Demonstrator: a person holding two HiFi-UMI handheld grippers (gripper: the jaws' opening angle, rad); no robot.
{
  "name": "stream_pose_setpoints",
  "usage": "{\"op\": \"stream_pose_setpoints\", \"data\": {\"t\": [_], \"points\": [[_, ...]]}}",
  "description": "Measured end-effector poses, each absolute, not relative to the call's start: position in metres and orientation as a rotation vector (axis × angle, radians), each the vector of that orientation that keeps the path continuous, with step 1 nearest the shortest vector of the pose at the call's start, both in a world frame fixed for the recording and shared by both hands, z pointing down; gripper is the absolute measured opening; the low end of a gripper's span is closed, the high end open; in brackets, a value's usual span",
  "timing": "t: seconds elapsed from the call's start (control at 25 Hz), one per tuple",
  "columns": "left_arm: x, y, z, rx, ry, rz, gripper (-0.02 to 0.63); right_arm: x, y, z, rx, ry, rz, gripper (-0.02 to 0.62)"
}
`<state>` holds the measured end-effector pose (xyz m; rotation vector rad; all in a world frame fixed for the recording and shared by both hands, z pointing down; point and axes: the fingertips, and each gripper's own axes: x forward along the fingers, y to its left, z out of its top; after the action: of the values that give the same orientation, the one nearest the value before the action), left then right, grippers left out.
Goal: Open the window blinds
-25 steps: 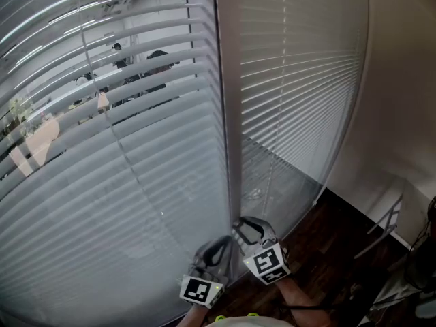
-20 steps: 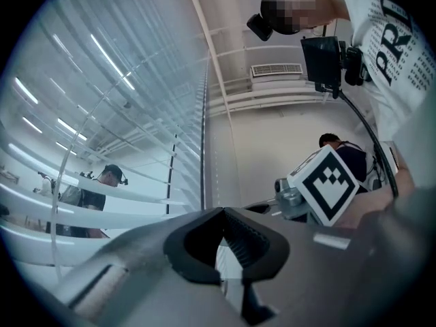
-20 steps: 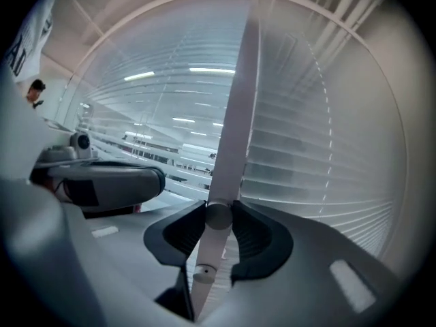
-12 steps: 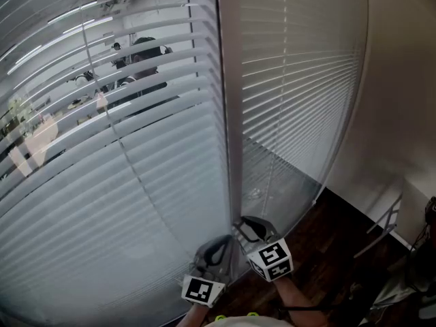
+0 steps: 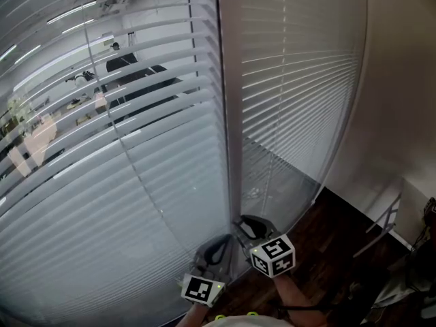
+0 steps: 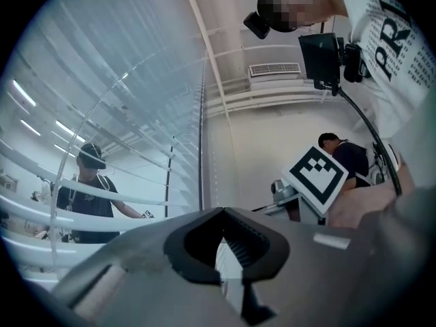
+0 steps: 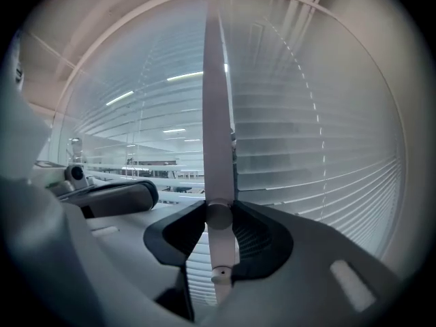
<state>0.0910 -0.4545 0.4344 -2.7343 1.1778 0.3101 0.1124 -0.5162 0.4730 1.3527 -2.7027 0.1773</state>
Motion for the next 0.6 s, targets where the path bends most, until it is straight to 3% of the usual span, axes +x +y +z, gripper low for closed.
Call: {"op": "stream_pose_setpoints", "data": {"t": [0.36, 0.6], "points": [[0.085, -0.45, 0.426, -2.709, 1.172, 0.312, -0.006, 0.104, -0.499, 0.459, 1.269, -2.577, -0.23, 0.137], [0.084, -0.446, 0.417, -2.69, 1.161, 0.313, -0.006, 0.088, -0.474, 0.433, 1.177, -2.566, -0.572, 0.017]]}}
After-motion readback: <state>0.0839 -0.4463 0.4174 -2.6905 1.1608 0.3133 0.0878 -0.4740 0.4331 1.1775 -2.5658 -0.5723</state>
